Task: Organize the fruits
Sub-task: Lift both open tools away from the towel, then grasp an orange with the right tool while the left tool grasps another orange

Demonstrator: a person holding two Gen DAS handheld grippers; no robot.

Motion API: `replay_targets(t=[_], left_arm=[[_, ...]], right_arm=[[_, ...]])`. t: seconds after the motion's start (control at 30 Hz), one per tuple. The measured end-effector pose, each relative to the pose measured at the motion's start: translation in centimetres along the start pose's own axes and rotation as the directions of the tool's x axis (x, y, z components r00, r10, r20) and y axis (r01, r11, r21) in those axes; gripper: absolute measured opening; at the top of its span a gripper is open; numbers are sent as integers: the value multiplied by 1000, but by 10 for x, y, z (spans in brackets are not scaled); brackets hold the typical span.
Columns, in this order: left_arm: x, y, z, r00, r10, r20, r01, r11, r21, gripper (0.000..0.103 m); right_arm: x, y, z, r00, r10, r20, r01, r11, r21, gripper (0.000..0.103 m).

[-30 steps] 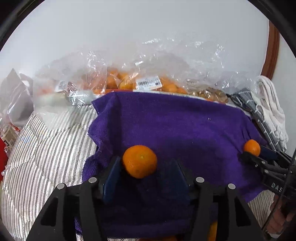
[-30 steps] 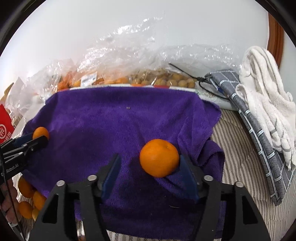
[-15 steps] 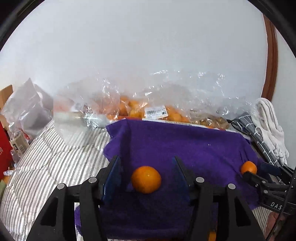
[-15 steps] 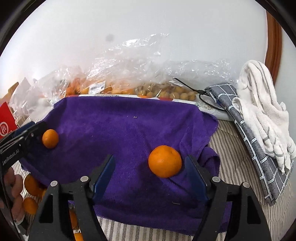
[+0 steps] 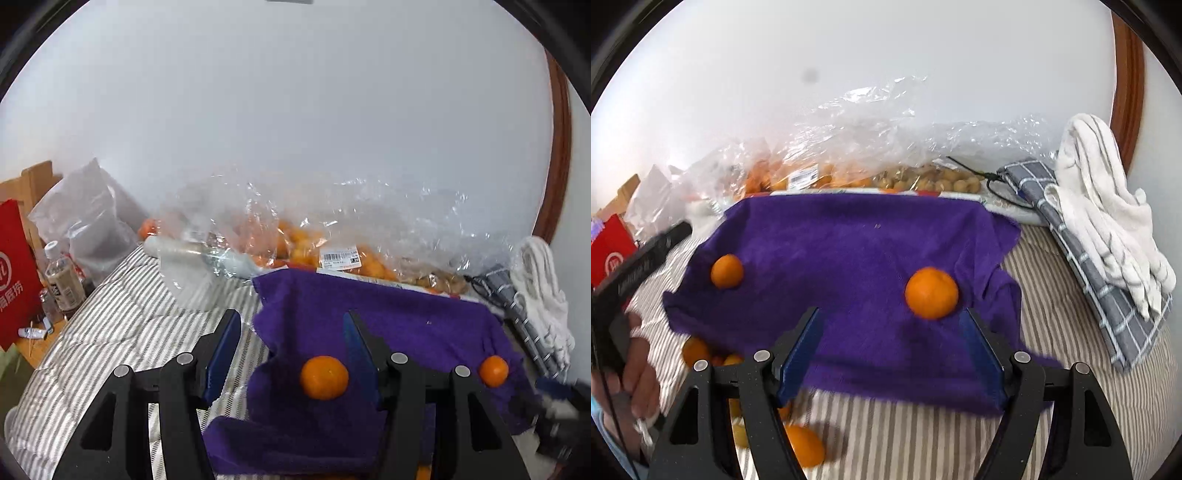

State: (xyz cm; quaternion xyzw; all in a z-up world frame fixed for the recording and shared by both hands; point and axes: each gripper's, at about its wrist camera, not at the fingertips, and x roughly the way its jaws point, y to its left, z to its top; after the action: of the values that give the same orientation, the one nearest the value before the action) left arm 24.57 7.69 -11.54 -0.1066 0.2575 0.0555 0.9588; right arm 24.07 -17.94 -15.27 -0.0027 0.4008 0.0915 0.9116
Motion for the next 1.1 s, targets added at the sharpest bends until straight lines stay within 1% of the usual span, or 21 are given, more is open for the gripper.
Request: replay_targets(t=[0.07,0.1,0.17,0.2,0.3,0.4,0.47,0.5,0.63,0.67,0.7,0.77,0.8,0.83,0.9,0.97,1.0,1.07,1.1], left_arm=[[-4,5,1,999,-20,-34,19,1000,-15,55],[-7,7,-1,998,-18,-54,17,1000,-11,55],[-12,10,-10,995,33,-93,-29,999,45,55],[-17,12,-17,994,35,-104,-27,997,73,55],[-30,22,-36,992,12,-127,-1,996,87,55],[-46,34,-55,987,-44,-153,56,996,70,55],[-53,40,-65,984,-79,-162,90,994,60,55],[-54,41,-69,983,-86,-163,96,994,60,55],[-55,42,-78,980,-88,-179,104,992,77,55],[-55,43,-80,978,-100,-184,115,991,73,55],[-54,43,-82,974,-112,-196,128,990,66,55],[-52,42,-86,968,-118,-223,136,988,69,55],[-51,41,-86,964,-124,-234,143,988,66,55],[-51,41,-86,962,-132,-239,150,987,59,55],[-48,45,-87,958,-143,-250,157,987,38,55],[-45,48,-88,951,-149,-273,158,987,13,55],[-44,49,-89,947,-158,-280,166,986,6,52],[-45,47,-90,945,-171,-279,181,983,12,50],[-47,46,-90,945,-177,-274,190,982,19,50]], right_arm=[[-7,5,-8,1000,7,-7,-7,1000,-21,76],[-11,7,-12,1000,9,-9,-9,999,-31,76],[-16,12,-23,1000,18,-12,-19,999,-42,76],[-18,15,-28,999,28,-17,-29,999,-43,76],[-20,26,-47,996,74,-46,-76,996,-45,76],[-18,34,-61,991,110,-71,-115,991,-67,68],[-14,37,-70,992,93,-89,-100,992,-78,62],[-12,38,-73,991,92,-95,-100,992,-81,61],[-5,40,-80,985,137,-107,-143,988,-57,58],[-2,41,-80,984,141,-111,-148,987,-58,56],[2,42,-81,983,138,-118,-146,988,-59,56],[1,46,-81,987,123,-107,-132,988,-80,46],[2,47,-80,985,135,-112,-144,986,-85,46],[2,47,-81,986,127,-107,-137,987,-90,43],[3,49,-81,988,111,-112,-123,987,-108,33],[1,47,-79,987,110,-121,-123,987,-102,32],[-1,43,-78,987,111,-112,-122,988,-93,32],[-6,33,-77,993,88,-82,-95,992,-79,32],[-8,28,-77,996,62,-68,-67,995,-74,32]])
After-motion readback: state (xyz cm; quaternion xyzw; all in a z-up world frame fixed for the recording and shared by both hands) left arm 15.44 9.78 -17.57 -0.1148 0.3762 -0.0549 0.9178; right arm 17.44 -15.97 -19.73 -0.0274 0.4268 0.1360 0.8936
